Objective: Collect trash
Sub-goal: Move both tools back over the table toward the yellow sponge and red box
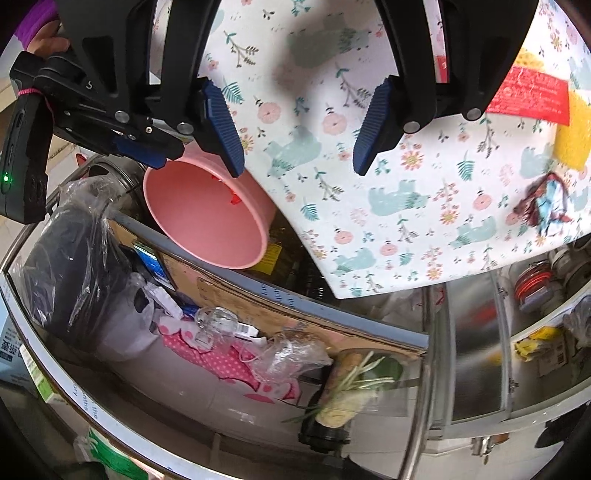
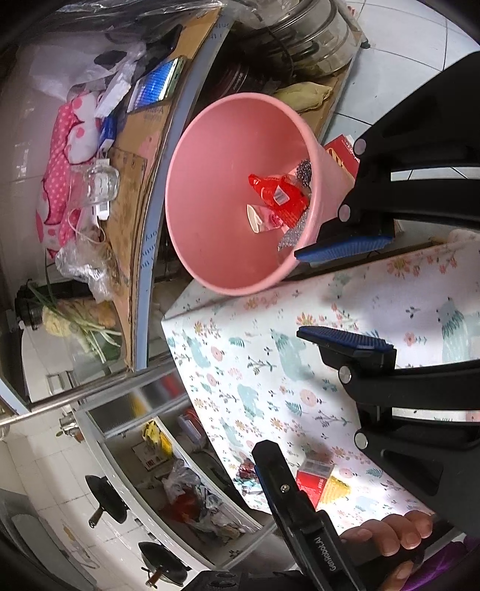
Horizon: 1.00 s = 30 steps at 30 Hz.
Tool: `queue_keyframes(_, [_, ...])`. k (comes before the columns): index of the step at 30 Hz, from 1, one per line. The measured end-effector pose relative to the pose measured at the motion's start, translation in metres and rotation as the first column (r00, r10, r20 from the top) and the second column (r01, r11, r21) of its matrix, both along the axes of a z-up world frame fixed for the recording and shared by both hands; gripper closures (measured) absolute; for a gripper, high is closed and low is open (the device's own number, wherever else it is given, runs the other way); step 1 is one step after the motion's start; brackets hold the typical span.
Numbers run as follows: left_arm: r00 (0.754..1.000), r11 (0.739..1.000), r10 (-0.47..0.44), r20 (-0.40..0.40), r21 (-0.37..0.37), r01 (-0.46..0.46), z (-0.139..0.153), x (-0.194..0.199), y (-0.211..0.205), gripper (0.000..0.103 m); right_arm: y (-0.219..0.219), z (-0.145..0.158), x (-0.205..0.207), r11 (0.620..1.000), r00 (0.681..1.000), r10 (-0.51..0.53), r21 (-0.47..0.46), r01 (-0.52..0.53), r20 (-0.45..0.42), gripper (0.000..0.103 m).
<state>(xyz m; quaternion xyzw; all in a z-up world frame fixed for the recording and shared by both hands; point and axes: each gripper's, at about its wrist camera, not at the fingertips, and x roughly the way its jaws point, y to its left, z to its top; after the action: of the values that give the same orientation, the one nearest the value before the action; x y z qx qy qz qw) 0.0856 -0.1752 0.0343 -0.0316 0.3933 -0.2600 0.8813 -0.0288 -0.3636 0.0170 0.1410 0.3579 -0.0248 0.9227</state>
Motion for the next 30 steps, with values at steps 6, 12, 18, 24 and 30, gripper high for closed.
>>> queue_keyframes(6, [1.000,1.000,0.022,-0.001,0.007,-0.022,-0.001,-0.005,0.013,0.042,0.016,0.002,0.002,0.999,0.999,0.040,-0.001,-0.040,-0.005,0.066])
queue_keyframes(12, [0.999,0.999,0.049,-0.003,0.016,-0.049,-0.003,-0.009,0.030,0.042,0.037,0.003,0.008,0.995,0.995,0.102,-0.006,-0.103,-0.012,0.066])
queue_keyframes(18, [0.996,0.996,0.087,-0.007,0.005,-0.087,-0.005,-0.012,0.054,0.041,0.064,0.005,0.014,0.984,0.984,0.178,-0.022,-0.178,-0.018,0.066])
queue_keyframes(24, [0.991,0.991,0.131,-0.020,-0.008,-0.132,-0.008,-0.016,0.083,0.040,0.085,0.006,0.020,0.972,0.972,0.235,-0.016,-0.235,-0.019,0.066])
queue_keyframes(30, [0.984,0.984,0.179,-0.012,-0.017,-0.179,-0.006,-0.029,0.124,0.039,0.104,0.003,0.024,0.958,0.958,0.286,-0.013,-0.287,-0.030,0.062])
